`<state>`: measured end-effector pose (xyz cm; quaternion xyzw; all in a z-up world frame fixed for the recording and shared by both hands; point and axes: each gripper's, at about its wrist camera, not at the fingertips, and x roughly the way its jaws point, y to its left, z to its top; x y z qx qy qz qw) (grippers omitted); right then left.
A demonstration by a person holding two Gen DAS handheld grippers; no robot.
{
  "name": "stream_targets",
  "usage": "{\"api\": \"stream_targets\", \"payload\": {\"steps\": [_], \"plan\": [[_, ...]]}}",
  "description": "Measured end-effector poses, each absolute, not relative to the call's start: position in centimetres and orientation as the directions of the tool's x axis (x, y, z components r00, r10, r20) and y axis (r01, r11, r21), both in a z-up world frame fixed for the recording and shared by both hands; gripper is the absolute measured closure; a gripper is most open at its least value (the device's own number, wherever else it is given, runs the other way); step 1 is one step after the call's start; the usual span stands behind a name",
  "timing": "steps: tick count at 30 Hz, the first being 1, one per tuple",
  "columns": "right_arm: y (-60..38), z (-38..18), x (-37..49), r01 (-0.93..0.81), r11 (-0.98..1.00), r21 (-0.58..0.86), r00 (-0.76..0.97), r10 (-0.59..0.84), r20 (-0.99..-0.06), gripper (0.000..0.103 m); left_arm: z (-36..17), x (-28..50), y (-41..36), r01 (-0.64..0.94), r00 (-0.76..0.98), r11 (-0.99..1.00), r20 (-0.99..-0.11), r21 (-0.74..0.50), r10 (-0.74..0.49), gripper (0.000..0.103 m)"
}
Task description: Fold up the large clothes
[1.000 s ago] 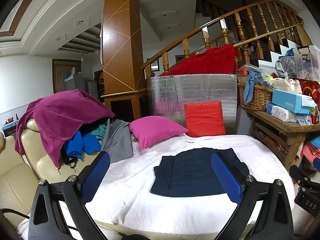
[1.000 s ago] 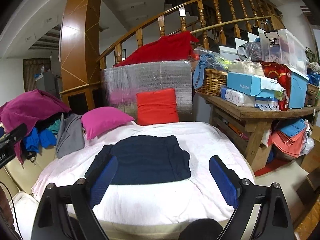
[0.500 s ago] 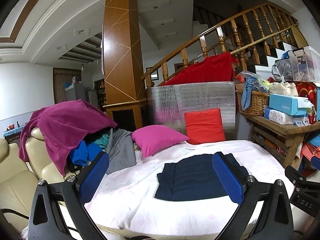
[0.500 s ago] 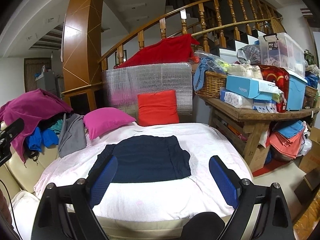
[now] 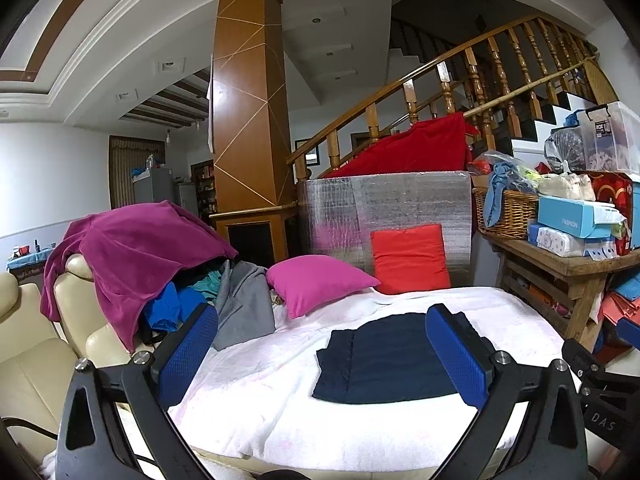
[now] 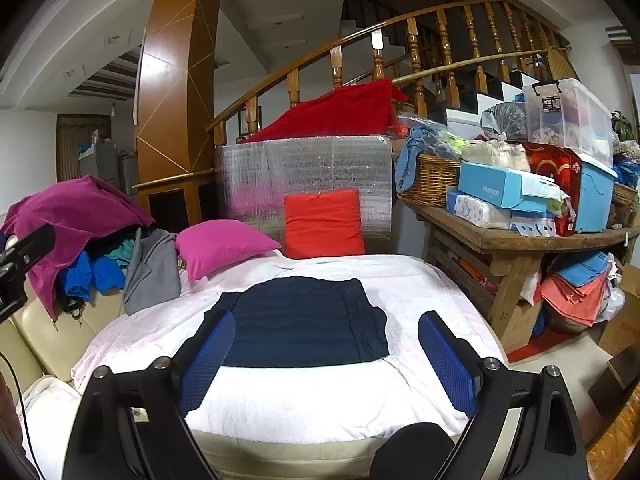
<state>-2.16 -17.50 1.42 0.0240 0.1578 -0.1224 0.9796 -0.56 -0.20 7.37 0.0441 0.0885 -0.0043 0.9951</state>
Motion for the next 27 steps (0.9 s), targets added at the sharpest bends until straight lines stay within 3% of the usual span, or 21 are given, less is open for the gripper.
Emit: {"api": "stream_targets", "payload": {"steps": [27], "plan": [[-18.2, 1.0, -2.8, 0.273, 0.962, 0.011, 0.905, -0.253, -0.343, 0.008, 7.3, -1.3, -0.5, 0.015, 0.985, 0.997, -0.171, 0.079, -0.002, 0.000]]}}
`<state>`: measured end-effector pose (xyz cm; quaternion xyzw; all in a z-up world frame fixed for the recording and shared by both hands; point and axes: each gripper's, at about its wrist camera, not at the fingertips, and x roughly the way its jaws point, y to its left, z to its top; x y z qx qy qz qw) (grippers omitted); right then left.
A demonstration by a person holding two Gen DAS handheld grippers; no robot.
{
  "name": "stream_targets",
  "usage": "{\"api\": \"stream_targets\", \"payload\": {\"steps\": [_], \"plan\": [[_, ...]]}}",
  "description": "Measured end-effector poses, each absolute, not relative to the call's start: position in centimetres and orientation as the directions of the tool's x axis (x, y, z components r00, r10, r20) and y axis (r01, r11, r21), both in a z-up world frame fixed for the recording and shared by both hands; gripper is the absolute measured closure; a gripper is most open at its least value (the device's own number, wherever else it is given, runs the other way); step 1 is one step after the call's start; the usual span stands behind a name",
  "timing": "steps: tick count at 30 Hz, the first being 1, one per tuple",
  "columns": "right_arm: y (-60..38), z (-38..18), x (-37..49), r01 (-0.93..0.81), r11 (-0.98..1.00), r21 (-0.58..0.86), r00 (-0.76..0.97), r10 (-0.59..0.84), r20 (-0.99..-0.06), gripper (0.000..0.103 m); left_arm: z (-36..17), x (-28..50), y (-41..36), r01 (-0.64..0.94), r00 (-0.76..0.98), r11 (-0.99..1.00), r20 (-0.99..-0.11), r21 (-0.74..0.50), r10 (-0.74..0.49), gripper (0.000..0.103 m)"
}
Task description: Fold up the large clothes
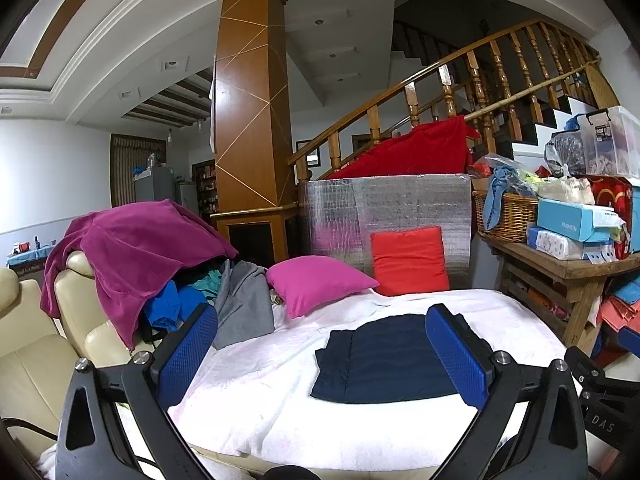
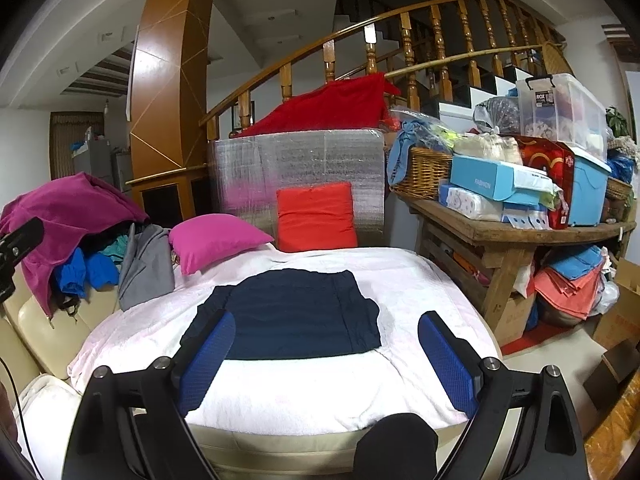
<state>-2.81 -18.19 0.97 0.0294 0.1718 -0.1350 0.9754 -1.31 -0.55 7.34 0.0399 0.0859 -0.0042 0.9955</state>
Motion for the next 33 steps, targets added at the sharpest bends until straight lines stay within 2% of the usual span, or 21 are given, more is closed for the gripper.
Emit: {"api": "stream_targets", "payload": {"steps": [9, 33], "plan": [[-18.11, 1.18, -3.34, 0.275, 0.961, 0.023, 0.914, -0.254, -0.317, 0.008, 7.33, -1.37, -0.64, 0.021, 0.985, 0.996, -0.173, 0.082, -0.006, 0.000], [-18.02, 1.06, -2.97, 0.263, 0.965, 0.021, 0.916, -0.242, -0.321, 0.008, 7.09, -1.28, -0.57, 0.021, 0.984, 0.996, -0.178, 0.085, -0.006, 0.000]]}}
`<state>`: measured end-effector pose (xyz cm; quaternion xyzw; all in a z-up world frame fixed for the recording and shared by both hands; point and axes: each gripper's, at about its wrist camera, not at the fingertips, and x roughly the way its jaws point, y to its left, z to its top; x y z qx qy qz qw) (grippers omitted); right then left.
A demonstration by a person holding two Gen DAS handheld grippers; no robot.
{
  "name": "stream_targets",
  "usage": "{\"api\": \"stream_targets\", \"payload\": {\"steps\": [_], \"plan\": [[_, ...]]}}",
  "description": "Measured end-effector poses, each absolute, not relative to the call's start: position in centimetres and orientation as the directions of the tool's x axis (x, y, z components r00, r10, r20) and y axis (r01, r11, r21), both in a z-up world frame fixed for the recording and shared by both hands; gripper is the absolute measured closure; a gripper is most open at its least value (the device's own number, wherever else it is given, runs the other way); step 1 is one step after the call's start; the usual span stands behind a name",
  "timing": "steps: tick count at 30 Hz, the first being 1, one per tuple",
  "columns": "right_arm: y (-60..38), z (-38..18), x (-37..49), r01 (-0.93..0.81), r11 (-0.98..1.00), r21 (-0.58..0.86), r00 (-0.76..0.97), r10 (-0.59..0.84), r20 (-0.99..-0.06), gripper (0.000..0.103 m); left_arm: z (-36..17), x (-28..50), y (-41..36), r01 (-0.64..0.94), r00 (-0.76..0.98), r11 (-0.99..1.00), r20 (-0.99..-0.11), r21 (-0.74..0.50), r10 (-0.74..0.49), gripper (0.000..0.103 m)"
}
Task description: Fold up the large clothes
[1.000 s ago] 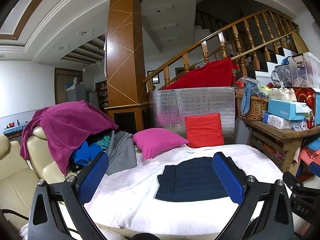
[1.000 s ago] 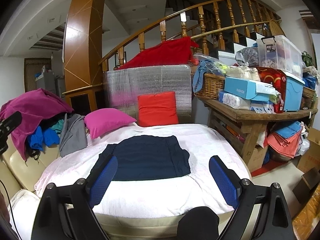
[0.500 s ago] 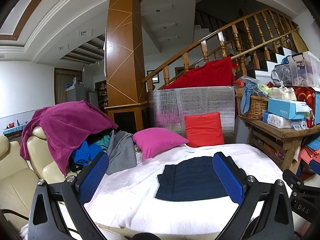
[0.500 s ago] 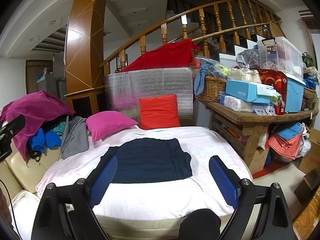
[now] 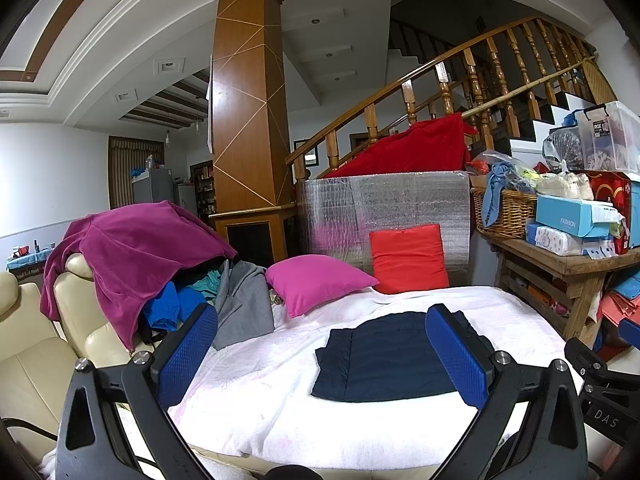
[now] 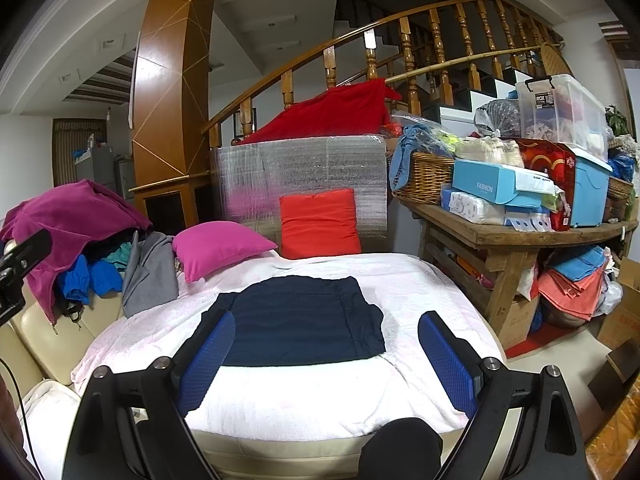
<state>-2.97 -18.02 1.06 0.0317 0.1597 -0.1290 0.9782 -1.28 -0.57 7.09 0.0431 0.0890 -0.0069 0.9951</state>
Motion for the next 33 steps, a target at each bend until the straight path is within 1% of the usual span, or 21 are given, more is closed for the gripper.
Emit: {"api": "stream_targets", "payload": {"steps": [33], "plan": [[-17.68, 0.85, -2.80, 0.255, 0.967, 0.021, 0.917, -0.235, -0.321, 0.008, 6.28, -0.76, 0.35, 0.026, 0.981, 0.996, -0.193, 0.089, -0.008, 0.000]]}}
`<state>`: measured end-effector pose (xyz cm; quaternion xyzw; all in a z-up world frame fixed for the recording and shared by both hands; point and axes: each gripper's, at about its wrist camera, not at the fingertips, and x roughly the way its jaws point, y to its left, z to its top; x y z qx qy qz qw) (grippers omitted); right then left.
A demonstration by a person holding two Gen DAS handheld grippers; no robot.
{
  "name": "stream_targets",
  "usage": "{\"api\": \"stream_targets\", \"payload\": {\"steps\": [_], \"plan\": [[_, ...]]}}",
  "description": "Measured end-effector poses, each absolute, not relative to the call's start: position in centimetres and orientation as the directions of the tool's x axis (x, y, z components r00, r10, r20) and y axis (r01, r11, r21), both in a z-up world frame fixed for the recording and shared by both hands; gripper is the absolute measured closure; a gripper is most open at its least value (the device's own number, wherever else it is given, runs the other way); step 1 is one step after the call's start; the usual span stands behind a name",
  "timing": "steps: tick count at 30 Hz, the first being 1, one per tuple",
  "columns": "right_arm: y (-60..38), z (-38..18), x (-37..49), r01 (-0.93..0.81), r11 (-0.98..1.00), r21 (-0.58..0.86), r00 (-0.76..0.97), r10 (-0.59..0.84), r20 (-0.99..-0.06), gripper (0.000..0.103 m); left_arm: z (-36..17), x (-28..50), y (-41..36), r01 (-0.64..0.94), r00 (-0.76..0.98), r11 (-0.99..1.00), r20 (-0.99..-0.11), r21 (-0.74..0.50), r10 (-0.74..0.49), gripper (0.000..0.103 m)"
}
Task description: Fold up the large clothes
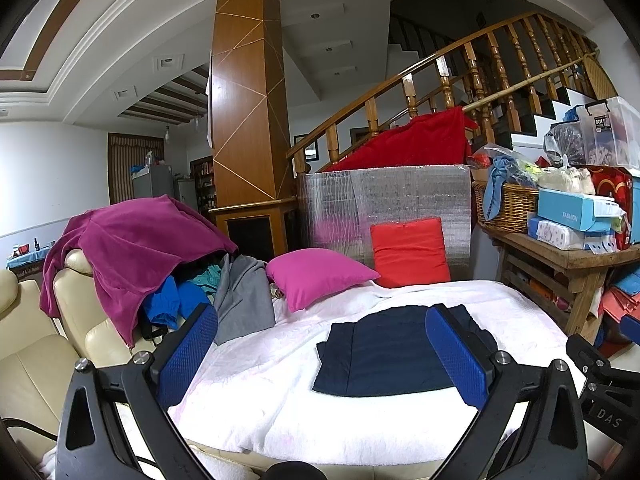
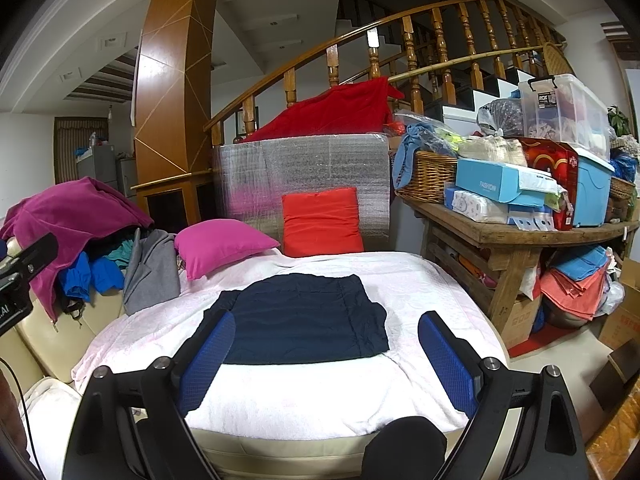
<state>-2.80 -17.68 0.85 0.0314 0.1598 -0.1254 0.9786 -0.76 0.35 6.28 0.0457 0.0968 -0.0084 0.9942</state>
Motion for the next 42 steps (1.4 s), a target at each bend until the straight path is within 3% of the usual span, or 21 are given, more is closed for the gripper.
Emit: {"api": "stream_targets", "payload": {"steps": [42], "plan": [[-16.92, 0.57, -1.80, 0.251, 0.968, 0.008, 0.918, -0.236, -0.319, 0.008, 6.07, -0.53, 1.01, 0.017, 0.979, 0.996, -0.202, 0.084, 0.001, 0.000]]}}
